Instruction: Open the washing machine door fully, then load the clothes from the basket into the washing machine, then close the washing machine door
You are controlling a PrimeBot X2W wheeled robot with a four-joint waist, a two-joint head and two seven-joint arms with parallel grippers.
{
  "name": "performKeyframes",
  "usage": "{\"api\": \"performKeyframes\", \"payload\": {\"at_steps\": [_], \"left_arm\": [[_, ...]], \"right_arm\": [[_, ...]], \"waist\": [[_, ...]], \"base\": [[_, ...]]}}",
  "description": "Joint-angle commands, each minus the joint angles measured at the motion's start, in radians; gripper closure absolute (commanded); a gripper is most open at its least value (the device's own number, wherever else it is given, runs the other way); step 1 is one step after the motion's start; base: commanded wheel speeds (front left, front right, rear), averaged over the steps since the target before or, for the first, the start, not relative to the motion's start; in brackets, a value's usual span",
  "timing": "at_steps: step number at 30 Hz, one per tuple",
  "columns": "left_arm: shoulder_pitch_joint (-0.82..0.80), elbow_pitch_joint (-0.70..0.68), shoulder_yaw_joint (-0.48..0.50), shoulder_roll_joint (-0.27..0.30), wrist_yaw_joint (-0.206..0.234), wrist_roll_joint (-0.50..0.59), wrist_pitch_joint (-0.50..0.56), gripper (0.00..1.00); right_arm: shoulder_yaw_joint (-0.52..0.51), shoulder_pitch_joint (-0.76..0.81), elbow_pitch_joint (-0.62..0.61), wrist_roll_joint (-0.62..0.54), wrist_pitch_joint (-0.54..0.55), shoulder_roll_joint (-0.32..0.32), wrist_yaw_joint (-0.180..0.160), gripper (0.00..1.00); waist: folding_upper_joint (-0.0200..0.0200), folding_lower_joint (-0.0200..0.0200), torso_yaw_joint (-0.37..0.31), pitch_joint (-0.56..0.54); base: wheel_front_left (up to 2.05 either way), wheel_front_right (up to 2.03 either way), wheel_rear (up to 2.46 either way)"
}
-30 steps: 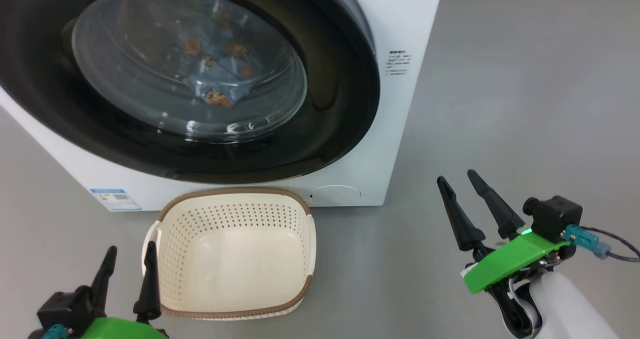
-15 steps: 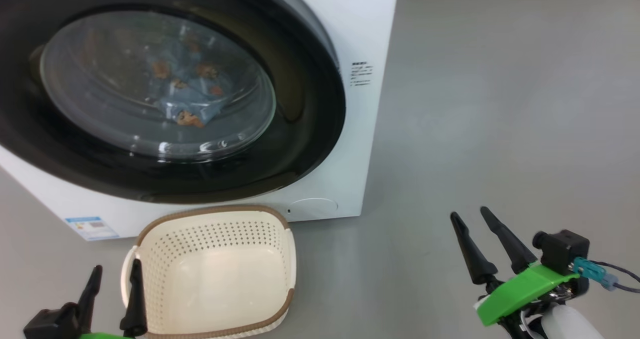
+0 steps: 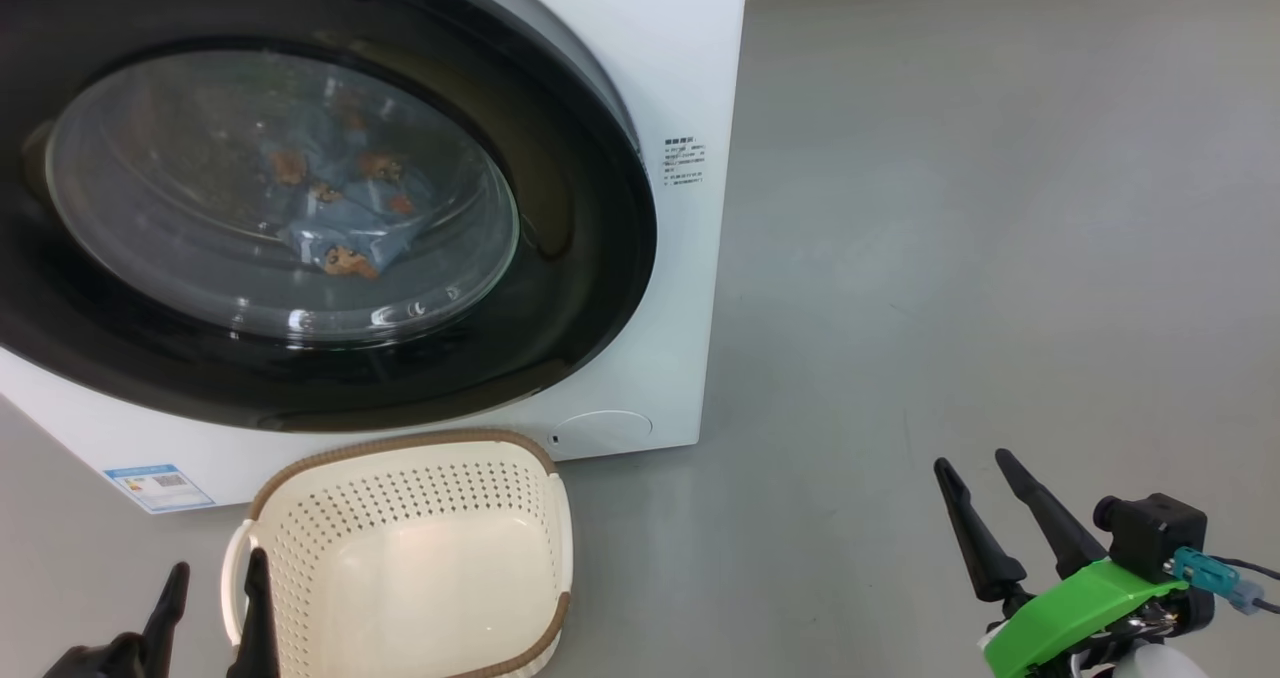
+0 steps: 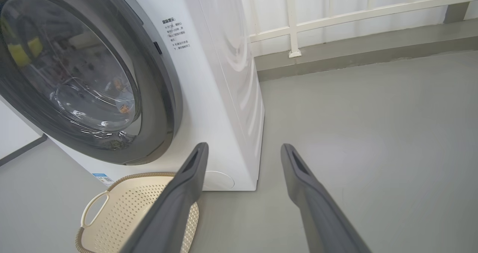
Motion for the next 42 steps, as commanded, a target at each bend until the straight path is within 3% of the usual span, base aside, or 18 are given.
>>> {"api": "performKeyframes", "payload": {"at_steps": [1, 30, 31, 36, 42], "left_arm": [[-0.011, -0.014, 0.038, 0.019, -0.002, 0.007, -0.006, 0.00], [-0.005, -0.022, 0.070, 0.022, -0.002, 0.018, -0.006, 0.00], [0.009, 0.002, 0.033, 0.000, 0.000, 0.011, 0.000, 1.00], [0.013, 0.054, 0.023, -0.038, 0.000, 0.008, 0.002, 1.00], [0.007, 0.051, 0.027, -0.043, 0.001, -0.060, 0.024, 1.00]], "right_arm": [[0.011, 0.010, -0.021, -0.018, -0.005, -0.019, -0.006, 0.00], [-0.058, 0.046, -0.034, -0.045, -0.005, -0.027, -0.006, 0.00], [-0.073, 0.042, -0.009, -0.037, 0.000, -0.014, 0.000, 1.00], [-0.064, 0.049, 0.043, -0.035, 0.002, 0.021, 0.000, 1.00], [-0.075, 0.051, 0.037, 0.025, 0.019, 0.032, 0.000, 1.00]], "waist": [[-0.0001, 0.0000, -0.001, 0.001], [-0.0001, 0.0000, 0.000, 0.010], [-0.0001, 0.0000, 0.000, 0.010], [-0.0001, 0.0000, 0.000, 0.011], [-0.0001, 0.0011, 0.007, 0.005]], "base": [[0.00, 0.00, 0.00], [0.00, 0.00, 0.00], [0.00, 0.00, 0.00], [0.00, 0.00, 0.00], [0.00, 0.00, 0.00]]}}
